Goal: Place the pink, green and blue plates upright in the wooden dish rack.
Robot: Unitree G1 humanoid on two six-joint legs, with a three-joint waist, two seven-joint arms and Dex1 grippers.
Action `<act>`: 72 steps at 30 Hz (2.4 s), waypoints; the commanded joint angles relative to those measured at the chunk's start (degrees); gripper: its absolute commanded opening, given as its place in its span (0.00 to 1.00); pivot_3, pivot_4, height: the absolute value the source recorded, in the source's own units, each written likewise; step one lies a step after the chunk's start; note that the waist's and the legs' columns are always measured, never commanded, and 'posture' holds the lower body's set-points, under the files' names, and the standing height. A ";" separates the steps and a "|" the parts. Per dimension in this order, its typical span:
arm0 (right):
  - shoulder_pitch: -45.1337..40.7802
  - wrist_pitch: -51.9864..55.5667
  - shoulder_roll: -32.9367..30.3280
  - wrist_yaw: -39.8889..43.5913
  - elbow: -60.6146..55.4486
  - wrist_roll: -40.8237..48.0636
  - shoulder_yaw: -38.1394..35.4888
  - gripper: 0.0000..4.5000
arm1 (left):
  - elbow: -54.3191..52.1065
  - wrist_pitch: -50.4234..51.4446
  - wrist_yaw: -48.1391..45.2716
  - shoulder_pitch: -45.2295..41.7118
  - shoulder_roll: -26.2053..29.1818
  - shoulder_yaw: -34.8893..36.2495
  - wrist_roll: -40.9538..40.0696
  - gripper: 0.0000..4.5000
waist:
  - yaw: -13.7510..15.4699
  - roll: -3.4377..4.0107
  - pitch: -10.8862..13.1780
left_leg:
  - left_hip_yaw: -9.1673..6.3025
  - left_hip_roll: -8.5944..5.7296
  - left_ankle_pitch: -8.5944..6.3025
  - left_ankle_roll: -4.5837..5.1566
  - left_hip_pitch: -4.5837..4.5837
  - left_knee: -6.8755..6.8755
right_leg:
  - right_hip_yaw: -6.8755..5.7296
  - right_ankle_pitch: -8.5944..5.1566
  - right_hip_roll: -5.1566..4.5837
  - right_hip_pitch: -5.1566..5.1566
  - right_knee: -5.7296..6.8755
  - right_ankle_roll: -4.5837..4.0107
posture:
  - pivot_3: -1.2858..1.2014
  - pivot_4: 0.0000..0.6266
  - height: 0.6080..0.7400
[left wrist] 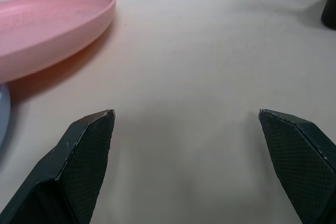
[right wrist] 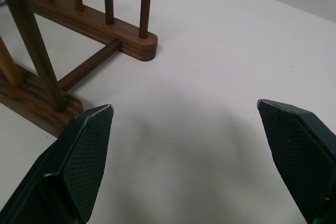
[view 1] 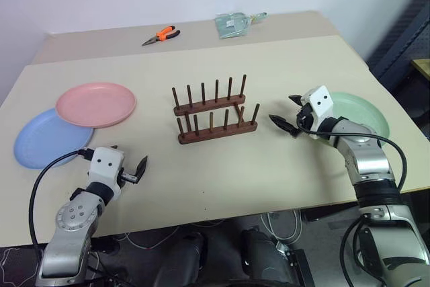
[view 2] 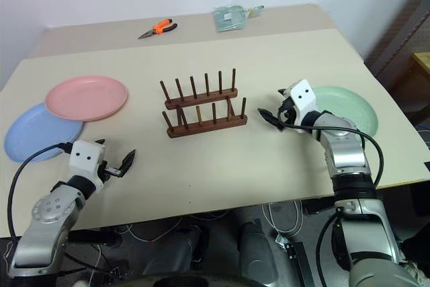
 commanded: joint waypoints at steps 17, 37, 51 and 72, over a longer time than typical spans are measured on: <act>3.12 -4.72 1.55 -5.14 -4.29 -4.01 0.49 1.00 | 12.09 -4.43 -22.13 -14.64 7.47 -10.65 -2.85 1.00 | 0.53 0.03 0.00 | -0.01 -0.01 0.01 0.00 0.00 0.02 | -0.02 0.00 0.00 0.00 0.02 -0.01 | 0.52 0.24 1.00; 19.34 4.44 -1.54 -12.99 -25.13 -4.28 -4.55 1.00 | 39.16 -16.05 -39.61 -37.12 3.95 -24.71 2.60 0.17 | 1.29 0.05 -0.05 | -0.01 -0.07 0.01 0.02 0.02 0.06 | 0.00 0.02 -0.03 0.03 0.03 0.03 | 0.52 0.24 1.00; 26.61 6.16 -6.68 -9.51 -29.15 -2.64 -9.15 1.00 | 36.75 -15.64 -45.44 -37.53 6.44 -26.24 2.45 0.61 | 1.22 0.03 -0.04 | -0.02 -0.06 -0.01 0.06 0.01 0.07 | -0.01 -0.01 -0.04 0.07 -0.01 0.06 | 0.52 0.24 1.00; 26.14 13.98 -2.54 -3.57 -36.13 0.03 4.97 0.00 | 13.86 3.19 -28.47 -21.49 2.69 -24.93 -1.80 0.13 | 1.67 0.06 -0.12 | -0.01 0.07 -0.06 0.05 0.03 0.11 | -0.05 -0.11 -0.06 0.22 -0.19 -0.05 | 0.52 0.24 1.00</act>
